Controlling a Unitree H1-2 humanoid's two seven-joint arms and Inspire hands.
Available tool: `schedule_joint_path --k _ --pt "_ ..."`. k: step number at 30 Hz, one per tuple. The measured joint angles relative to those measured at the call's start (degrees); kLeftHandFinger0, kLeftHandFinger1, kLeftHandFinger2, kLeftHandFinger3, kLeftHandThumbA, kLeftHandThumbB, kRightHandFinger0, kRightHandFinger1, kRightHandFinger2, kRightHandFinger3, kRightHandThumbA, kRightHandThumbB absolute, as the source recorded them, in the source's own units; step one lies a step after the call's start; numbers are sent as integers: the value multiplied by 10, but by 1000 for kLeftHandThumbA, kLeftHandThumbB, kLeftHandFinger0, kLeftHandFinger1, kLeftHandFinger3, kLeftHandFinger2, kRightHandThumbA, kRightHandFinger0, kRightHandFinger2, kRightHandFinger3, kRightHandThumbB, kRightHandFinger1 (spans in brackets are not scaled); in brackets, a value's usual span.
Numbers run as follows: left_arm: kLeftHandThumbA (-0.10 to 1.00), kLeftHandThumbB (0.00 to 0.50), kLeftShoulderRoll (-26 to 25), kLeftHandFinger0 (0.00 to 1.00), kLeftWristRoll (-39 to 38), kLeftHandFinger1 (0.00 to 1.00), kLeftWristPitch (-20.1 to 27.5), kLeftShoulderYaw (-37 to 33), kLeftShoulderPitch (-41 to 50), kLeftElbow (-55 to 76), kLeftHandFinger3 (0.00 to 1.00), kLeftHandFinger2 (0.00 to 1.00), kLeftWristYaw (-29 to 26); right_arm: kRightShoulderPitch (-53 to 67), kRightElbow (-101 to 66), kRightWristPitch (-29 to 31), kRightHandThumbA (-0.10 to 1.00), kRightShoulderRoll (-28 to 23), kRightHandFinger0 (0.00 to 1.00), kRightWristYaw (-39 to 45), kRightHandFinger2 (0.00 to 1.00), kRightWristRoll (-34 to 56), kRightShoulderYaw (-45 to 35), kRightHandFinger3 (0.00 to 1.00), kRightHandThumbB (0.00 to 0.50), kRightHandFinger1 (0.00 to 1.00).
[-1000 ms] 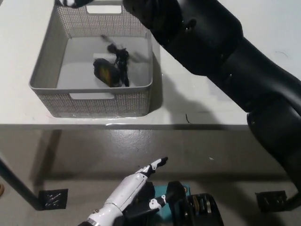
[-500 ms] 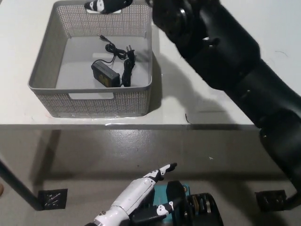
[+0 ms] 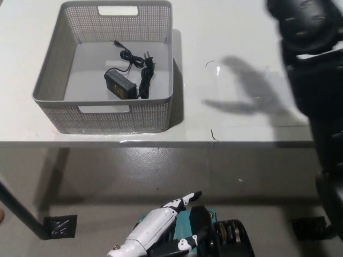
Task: Use the right hand to pick up a black power cord and place it into a container on the left hand side
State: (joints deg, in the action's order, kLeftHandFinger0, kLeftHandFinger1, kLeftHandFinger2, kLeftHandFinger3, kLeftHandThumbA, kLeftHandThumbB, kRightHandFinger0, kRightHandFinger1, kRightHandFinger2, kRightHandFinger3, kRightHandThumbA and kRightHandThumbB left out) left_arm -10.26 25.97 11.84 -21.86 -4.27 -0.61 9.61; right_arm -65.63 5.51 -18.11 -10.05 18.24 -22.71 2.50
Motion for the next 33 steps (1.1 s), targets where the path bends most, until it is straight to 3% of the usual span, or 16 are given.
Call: schedule_joint_path --k 1,3,6,9,12,15,18,21,25,30,33 --pt "799 126 0 916 0 986 0 1 1 0 1000 1000 0 5 -15 -4 1000 -4 1000 2 1000 12 -16 1000 460 1000" --pt "799 131 -1 917 1 989 0 3 4 0 1000 1000 0 16 -43 -13 992 -11 1000 4 1000 32 -45 1000 394 1000" --pt "786 137 -4 919 1 992 0 8 8 0 1000 1000 0 58 -112 -31 1000 -17 1000 6 1000 71 -103 1000 349 1000" --pt "786 152 -7 928 0 1000 0 12 12 0 1000 1000 0 116 -178 -42 1000 -19 1000 7 1000 102 -141 1000 392 1000" --pt "760 136 -8 940 -1 1000 0 17 15 0 1000 1000 0 172 -233 -51 983 -19 1000 7 1000 127 -167 1000 416 1000" --pt "815 146 -8 954 -3 1000 -1 31 17 0 1000 1000 -1 246 -299 -58 982 -19 1000 8 1000 165 -194 1000 389 1000" --pt "837 142 -8 978 -5 1000 -1 45 17 1 1000 1000 -2 318 -347 -59 989 -18 1000 9 1000 199 -211 1000 419 1000" --pt "835 150 -8 977 -6 1000 0 54 17 2 1000 1000 -4 395 -383 -57 984 -12 1000 10 1000 225 -214 1000 393 1000" --pt "858 173 -5 978 -8 1000 1 69 17 2 1000 1000 -8 520 -397 -35 991 12 1000 15 1000 248 -194 1000 408 1000" --pt "851 168 -3 981 -17 1000 1 76 17 2 1000 1000 -9 648 -346 10 1000 47 1000 22 1000 262 -143 1000 335 1000" --pt "831 160 -1 981 -20 1000 1 77 17 2 1000 1000 -9 683 -294 35 984 52 1000 25 1000 264 -121 1000 356 1000"
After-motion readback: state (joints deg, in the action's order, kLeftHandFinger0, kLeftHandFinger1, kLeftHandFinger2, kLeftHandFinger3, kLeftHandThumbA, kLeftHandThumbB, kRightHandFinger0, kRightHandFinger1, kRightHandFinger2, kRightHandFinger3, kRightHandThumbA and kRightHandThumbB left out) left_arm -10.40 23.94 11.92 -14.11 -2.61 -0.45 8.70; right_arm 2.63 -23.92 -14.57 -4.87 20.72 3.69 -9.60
